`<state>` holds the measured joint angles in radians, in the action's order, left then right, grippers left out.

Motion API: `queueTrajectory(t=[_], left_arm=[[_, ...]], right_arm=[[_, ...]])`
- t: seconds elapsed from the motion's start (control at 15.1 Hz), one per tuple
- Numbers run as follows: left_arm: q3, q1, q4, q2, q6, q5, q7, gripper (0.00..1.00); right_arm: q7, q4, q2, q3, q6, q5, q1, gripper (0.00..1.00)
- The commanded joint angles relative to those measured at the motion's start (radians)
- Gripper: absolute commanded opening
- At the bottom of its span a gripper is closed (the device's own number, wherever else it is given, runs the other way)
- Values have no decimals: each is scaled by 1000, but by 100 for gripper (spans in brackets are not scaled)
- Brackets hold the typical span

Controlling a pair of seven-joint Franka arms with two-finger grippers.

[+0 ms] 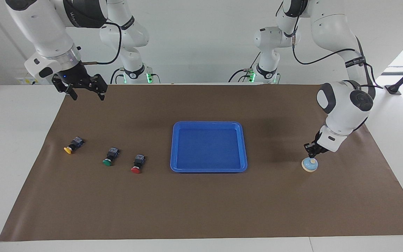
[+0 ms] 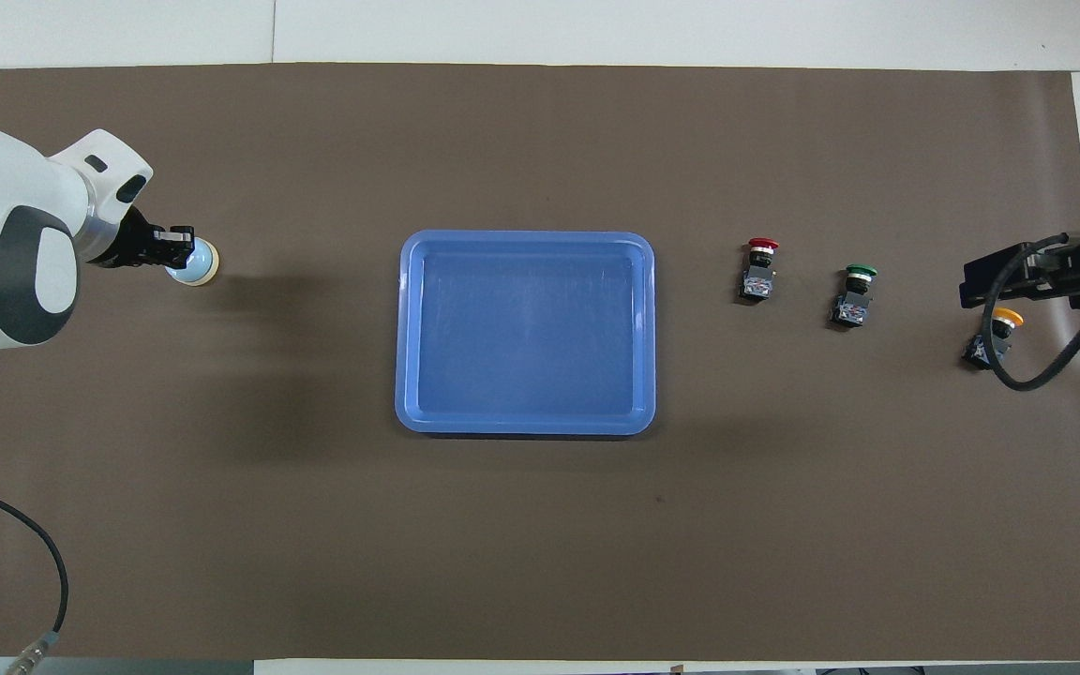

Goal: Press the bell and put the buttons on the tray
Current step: 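Press down on the silver bell with the left gripper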

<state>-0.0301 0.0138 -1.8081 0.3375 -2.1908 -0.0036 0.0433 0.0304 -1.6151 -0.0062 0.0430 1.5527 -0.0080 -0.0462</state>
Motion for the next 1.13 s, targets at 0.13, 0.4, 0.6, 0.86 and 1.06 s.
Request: queueTrajectory(t=[0.13, 0.4, 0.6, 0.86, 1.06], left_arm=[[-4, 21, 24, 43, -47, 36, -6, 0], [-4, 23, 33, 71, -72, 37, -6, 0], [-2, 23, 6, 74, -112, 37, -8, 0], [-2, 23, 25, 72, -70, 36, -8, 0], [-4, 31, 65, 22, 46, 36, -10, 0]], right_arm=[[14, -12, -15, 9, -10, -7, -12, 100], [14, -11, -17, 9, -10, -7, -12, 100], [14, -11, -17, 9, -10, -9, -12, 100], [14, -11, -17, 9, -10, -9, -12, 100], [14, -11, -17, 9, -10, -9, -12, 100]])
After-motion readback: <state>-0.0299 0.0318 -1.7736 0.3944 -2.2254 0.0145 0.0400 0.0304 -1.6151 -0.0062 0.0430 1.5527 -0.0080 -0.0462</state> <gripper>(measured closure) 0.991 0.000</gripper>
